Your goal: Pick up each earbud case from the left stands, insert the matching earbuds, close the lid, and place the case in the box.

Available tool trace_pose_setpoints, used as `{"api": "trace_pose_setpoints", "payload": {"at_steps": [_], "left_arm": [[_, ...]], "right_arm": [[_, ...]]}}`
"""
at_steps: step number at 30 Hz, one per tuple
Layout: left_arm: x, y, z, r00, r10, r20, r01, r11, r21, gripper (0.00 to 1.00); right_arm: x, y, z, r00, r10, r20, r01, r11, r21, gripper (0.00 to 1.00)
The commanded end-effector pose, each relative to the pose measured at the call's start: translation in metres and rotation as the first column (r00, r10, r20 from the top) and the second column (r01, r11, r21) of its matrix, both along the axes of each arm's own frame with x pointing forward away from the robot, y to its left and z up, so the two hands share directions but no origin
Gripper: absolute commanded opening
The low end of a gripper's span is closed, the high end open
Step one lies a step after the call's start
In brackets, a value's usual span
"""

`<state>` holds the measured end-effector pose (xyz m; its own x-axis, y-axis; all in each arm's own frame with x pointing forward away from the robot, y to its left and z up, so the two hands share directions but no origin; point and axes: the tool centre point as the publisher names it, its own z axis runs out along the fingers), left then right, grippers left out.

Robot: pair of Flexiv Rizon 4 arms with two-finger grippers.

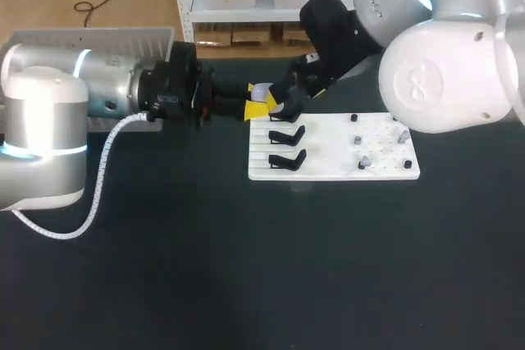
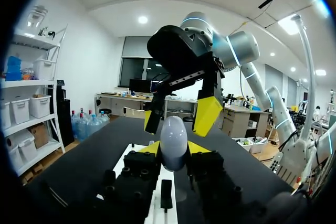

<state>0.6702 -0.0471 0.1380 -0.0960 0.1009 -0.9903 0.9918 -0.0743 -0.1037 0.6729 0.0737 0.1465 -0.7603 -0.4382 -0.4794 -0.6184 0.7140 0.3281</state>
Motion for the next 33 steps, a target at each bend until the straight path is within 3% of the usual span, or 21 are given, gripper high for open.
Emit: {"api": "trace_pose_setpoints", "payload": {"at_steps": [1, 11, 19, 21, 29, 33], "left_arm": [[0.000, 0.000, -0.001, 1.000, 0.000, 0.001, 0.000, 1.000, -0.001, 0.00], [0.000, 0.000, -0.001, 1.000, 0.000, 0.001, 0.000, 1.000, -0.001, 0.00], [0.000, 0.000, -0.001, 1.000, 0.000, 0.001, 0.000, 1.000, -0.001, 0.00], [-0.002, -0.001, 0.003, 0.999, -0.008, 0.033, 0.008, 1.000, 0.004, 0.00], [-0.010, -0.003, 0.006, 0.994, -0.021, 0.107, 0.021, 1.000, 0.002, 0.00], [-0.010, -0.002, 0.007, 0.994, -0.008, 0.112, 0.010, 1.000, -0.019, 0.00]], "right_arm": [[0.002, 0.000, 0.000, 1.000, -0.013, 0.010, 0.014, 1.000, -0.008, 1.00], [0.013, -0.005, 0.009, 0.998, -0.058, 0.039, 0.059, 0.998, -0.012, 1.00], [0.016, -0.017, 0.033, 0.991, -0.094, 0.094, 0.092, 0.995, 0.028, 1.00], [0.014, -0.022, 0.038, 0.989, -0.099, 0.113, 0.097, 0.995, 0.023, 1.00], [0.005, -0.051, 0.047, 0.977, -0.138, 0.165, 0.151, 0.986, -0.071, 1.00], [0.001, -0.068, 0.047, 0.961, -0.177, 0.213, 0.215, 0.961, -0.172, 1.00]]}}
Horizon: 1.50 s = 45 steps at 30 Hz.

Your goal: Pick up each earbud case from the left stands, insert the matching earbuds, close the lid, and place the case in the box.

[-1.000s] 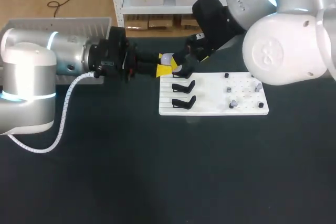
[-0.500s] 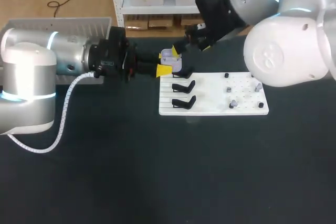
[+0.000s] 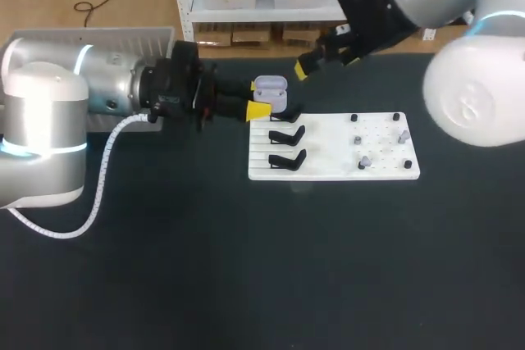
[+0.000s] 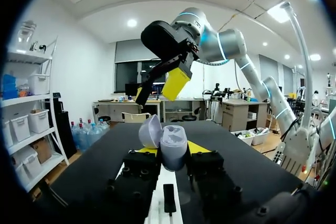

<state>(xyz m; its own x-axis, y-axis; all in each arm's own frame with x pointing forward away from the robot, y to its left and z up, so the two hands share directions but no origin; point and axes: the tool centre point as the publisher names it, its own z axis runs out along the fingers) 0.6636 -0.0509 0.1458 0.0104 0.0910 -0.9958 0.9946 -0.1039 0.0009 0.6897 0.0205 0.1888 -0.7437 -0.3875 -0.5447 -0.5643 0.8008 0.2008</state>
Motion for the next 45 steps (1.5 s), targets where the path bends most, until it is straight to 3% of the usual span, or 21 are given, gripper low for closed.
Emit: {"api": "trace_pose_setpoints", "payload": {"at_steps": [1, 5, 11, 16, 21, 31, 38, 43, 45], "left_arm": [[-0.003, 0.002, 0.000, 1.000, 0.020, 0.008, -0.020, 1.000, -0.010, 0.00], [-0.003, 0.002, 0.000, 1.000, 0.020, 0.008, -0.020, 1.000, -0.010, 0.00], [-0.003, 0.002, 0.000, 1.000, 0.020, 0.008, -0.020, 1.000, -0.010, 0.00], [-0.003, 0.002, 0.000, 1.000, 0.020, 0.008, -0.020, 1.000, -0.010, 0.00], [-0.003, 0.002, 0.000, 1.000, 0.020, 0.008, -0.020, 1.000, -0.010, 0.00], [-0.003, 0.002, 0.000, 1.000, 0.020, 0.008, -0.020, 1.000, -0.010, 0.00], [-0.003, 0.002, 0.000, 1.000, 0.020, 0.008, -0.020, 1.000, -0.010, 0.00], [-0.003, 0.002, 0.000, 1.000, 0.020, 0.008, -0.020, 1.000, -0.010, 0.00], [-0.003, 0.002, 0.000, 1.000, 0.020, 0.008, -0.020, 1.000, -0.010, 0.00]], "right_arm": [[-0.017, -0.021, 0.003, 0.992, -0.098, 0.078, 0.108, 0.983, -0.147, 1.00], [-0.022, -0.049, -0.008, 0.985, -0.142, 0.097, 0.164, 0.944, -0.286, 1.00], [-0.027, -0.086, -0.037, 0.985, -0.166, 0.050, 0.170, 0.880, -0.444, 1.00], [-0.026, -0.109, -0.061, 0.981, -0.193, 0.000, 0.166, 0.844, -0.511, 1.00], [-0.022, -0.127, -0.078, 0.976, -0.215, -0.037, 0.162, 0.826, -0.540, 1.00], [-0.018, -0.137, -0.111, 0.965, -0.220, -0.140, 0.117, 0.844, -0.523, 1.00], [-0.012, -0.144, -0.130, 0.951, -0.267, -0.157, 0.150, 0.840, -0.521, 1.00], [-0.008, -0.146, -0.139, 0.940, -0.308, -0.150, 0.187, 0.828, -0.528, 0.74], [-0.007, -0.147, -0.143, 0.931, -0.333, -0.151, 0.214, 0.831, -0.514, 0.51]]}}
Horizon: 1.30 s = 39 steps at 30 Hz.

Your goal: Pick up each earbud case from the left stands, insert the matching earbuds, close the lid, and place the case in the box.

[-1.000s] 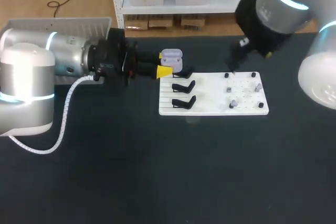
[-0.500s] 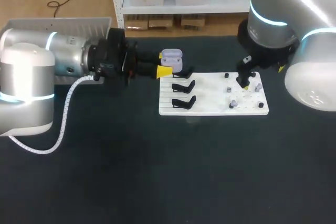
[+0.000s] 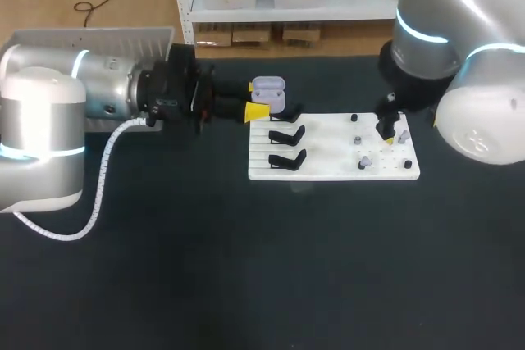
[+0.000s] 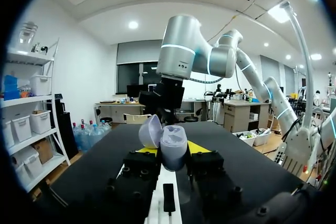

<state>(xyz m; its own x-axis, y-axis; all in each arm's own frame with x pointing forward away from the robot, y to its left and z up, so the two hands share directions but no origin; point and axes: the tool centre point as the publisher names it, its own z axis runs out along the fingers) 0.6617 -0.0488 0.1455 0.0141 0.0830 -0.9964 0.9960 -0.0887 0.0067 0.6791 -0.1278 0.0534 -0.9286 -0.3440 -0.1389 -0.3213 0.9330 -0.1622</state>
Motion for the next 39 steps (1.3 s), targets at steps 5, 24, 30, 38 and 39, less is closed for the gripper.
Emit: {"api": "trace_pose_setpoints", "payload": {"at_steps": [5, 24, 30, 38, 39], "left_arm": [[-0.002, 0.000, 0.000, 1.000, 0.005, 0.003, -0.005, 1.000, -0.002, 0.00], [-0.002, 0.000, 0.000, 1.000, 0.005, 0.003, -0.005, 1.000, -0.002, 0.00], [-0.002, 0.000, 0.000, 1.000, 0.005, 0.003, -0.005, 1.000, -0.002, 0.00], [-0.002, 0.000, 0.000, 1.000, 0.005, 0.003, -0.005, 1.000, -0.002, 0.00], [-0.002, 0.000, 0.000, 1.000, 0.005, 0.003, -0.005, 1.000, -0.002, 0.00]], "right_arm": [[0.005, -0.001, -0.013, 0.999, -0.047, 0.004, 0.047, 0.999, 0.027, 0.45], [0.014, -0.005, -0.027, 0.997, -0.060, 0.049, 0.058, 0.998, 0.035, 0.36], [0.016, -0.004, -0.031, 0.997, -0.054, 0.057, 0.052, 0.998, 0.031, 0.35], [0.017, -0.004, -0.034, 0.997, -0.050, 0.061, 0.049, 0.998, 0.027, 0.37], [0.017, -0.004, -0.035, 0.997, -0.050, 0.061, 0.048, 0.998, 0.026, 0.38]]}}
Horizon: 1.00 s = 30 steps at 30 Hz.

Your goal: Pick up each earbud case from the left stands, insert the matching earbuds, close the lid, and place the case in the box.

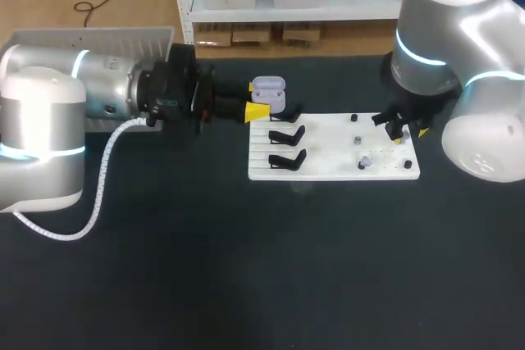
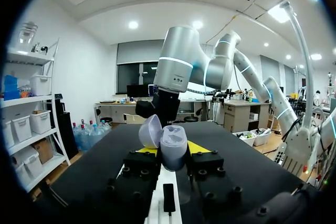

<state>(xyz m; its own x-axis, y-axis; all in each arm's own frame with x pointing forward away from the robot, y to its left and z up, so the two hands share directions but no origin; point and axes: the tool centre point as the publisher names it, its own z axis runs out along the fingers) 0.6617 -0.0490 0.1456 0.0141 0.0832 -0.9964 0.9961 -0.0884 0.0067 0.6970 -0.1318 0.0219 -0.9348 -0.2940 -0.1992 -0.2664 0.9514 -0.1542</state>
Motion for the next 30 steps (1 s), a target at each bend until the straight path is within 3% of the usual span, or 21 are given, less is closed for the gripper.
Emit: {"api": "trace_pose_setpoints", "payload": {"at_steps": [1, 30], "left_arm": [[-0.0016, 0.0004, -0.0003, 1.000, 0.004, 0.003, -0.004, 1.000, -0.002, 0.00], [-0.0016, 0.0004, -0.0003, 1.000, 0.004, 0.003, -0.004, 1.000, -0.002, 0.00]], "right_arm": [[-0.0007, 0.0000, -0.0042, 1.000, 0.000, 0.006, 0.000, 1.000, -0.002, 0.38], [0.0043, -0.0021, -0.0119, 0.999, 0.008, 0.038, -0.006, 0.999, -0.032, 0.32]]}}
